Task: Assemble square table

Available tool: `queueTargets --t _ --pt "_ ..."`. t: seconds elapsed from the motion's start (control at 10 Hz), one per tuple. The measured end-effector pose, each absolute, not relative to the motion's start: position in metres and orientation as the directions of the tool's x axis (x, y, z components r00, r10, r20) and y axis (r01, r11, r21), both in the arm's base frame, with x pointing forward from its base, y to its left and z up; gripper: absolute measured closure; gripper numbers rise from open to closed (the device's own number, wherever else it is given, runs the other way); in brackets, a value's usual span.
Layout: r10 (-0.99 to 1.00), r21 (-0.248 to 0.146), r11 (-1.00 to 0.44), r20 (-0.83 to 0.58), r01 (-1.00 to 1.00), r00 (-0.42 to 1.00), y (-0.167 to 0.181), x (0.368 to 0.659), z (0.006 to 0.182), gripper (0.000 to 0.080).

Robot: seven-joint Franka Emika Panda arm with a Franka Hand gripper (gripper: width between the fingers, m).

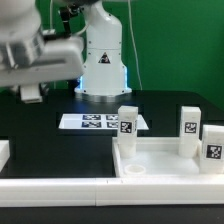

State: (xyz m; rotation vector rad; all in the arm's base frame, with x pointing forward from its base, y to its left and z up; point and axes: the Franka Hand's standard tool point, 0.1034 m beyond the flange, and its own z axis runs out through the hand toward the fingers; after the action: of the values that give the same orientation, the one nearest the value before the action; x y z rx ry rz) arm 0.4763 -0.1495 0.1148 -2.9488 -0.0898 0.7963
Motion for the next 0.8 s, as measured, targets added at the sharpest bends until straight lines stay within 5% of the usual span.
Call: queueTargets --t 0.1,0.5,0.6,0.8 --pt "0.081 -0.088 -0.995 -0.385 0.051 0.920 -0.145 0.496 0.123 0.0516" --pt "0.067 -0.048 -0.997 -0.175 0.059 0.982 -0.150 0.494 0.116 0.0516" --pt "0.048 0.003 -0.999 -0.010 0.048 0.999 -0.128 0.497 0.108 0.0516" --pt "-0.033 0.008 -0.999 0.118 -0.034 0.992 -0.082 0.526 0.114 0.0516"
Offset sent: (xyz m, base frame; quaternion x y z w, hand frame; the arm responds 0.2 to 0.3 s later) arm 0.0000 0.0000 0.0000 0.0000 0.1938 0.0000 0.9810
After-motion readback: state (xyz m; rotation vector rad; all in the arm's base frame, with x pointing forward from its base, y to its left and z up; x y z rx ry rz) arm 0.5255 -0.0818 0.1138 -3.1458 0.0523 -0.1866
